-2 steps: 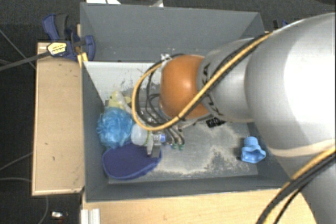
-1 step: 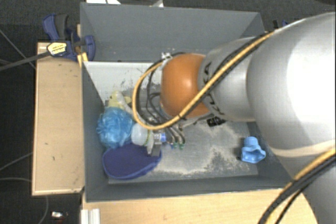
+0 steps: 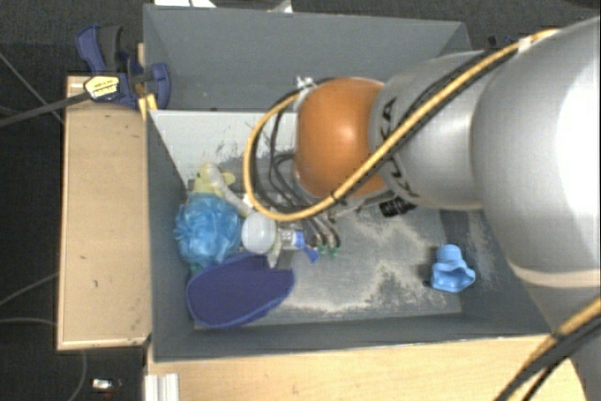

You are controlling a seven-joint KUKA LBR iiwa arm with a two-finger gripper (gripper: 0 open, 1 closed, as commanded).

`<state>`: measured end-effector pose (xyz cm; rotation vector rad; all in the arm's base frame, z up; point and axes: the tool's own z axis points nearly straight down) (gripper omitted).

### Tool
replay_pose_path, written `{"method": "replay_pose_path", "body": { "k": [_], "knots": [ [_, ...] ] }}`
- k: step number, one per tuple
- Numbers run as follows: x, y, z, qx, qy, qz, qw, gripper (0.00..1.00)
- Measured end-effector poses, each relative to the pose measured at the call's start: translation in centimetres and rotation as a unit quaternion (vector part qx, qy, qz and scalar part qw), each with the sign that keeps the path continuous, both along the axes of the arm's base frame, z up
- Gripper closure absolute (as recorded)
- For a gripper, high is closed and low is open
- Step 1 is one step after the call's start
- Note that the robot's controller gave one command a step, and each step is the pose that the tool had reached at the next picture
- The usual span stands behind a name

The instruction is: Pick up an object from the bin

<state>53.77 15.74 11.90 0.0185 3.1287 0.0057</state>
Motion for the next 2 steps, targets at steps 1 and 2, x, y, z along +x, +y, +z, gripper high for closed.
{"method": "replay_pose_path", "body": {
  "k": [1,2],
  "knots": [
    [0.0,0.0,3.4,0.0,-0.0005,0.0,1.0,1.0],
    [0.1,0.0,7.1,0.0,-0.0009,0.001,1.0,1.0]
  ]
}}
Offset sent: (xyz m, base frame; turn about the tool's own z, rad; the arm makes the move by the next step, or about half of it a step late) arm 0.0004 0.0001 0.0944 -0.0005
